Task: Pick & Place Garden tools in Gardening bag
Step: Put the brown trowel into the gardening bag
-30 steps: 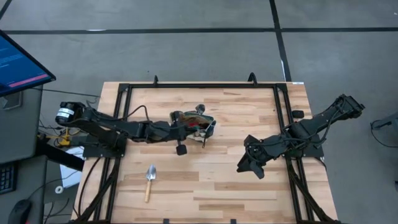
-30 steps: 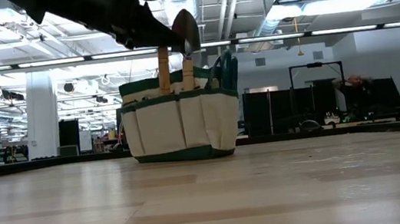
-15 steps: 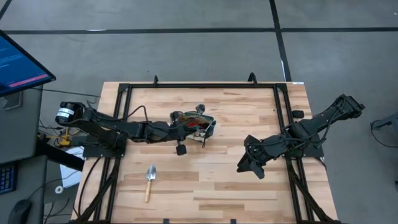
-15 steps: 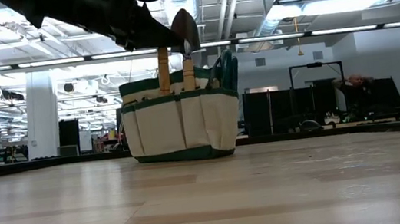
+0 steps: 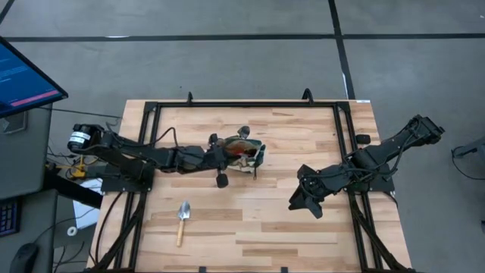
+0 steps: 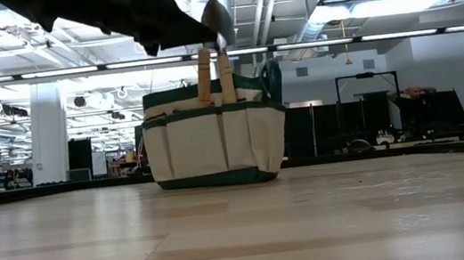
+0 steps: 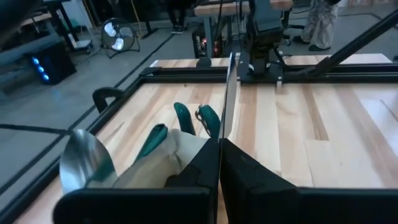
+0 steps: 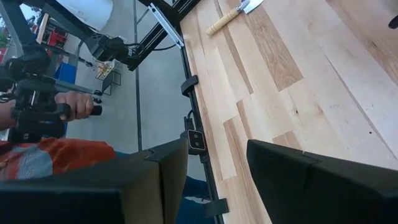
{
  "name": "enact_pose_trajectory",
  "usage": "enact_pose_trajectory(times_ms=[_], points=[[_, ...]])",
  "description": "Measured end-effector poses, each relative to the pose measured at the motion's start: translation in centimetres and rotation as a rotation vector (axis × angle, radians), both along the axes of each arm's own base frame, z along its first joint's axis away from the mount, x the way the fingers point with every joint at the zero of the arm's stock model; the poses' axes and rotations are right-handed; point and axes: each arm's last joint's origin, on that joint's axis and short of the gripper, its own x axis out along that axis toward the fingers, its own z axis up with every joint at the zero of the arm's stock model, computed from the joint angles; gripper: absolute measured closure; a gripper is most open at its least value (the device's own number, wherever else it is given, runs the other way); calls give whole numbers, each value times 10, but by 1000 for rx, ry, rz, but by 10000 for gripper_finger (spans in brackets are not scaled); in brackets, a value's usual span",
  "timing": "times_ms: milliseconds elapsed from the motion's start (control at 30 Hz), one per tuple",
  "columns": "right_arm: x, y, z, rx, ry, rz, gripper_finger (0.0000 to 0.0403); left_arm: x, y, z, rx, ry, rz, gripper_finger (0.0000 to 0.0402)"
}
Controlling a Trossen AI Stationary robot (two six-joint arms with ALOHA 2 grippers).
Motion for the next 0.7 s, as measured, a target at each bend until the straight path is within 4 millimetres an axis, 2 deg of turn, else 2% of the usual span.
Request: enact_pose_trajectory(times_ms=[200,367,700], points=[[0,0,0,-6,-2,4,244,2,0,-4,-8,19,3,396],[0,0,0,-5,-2,4,244,3,9,-4,-12,23,27,398],[0,0,0,2,-1,-1,244,2,29,-1,-70,9,-92,397]])
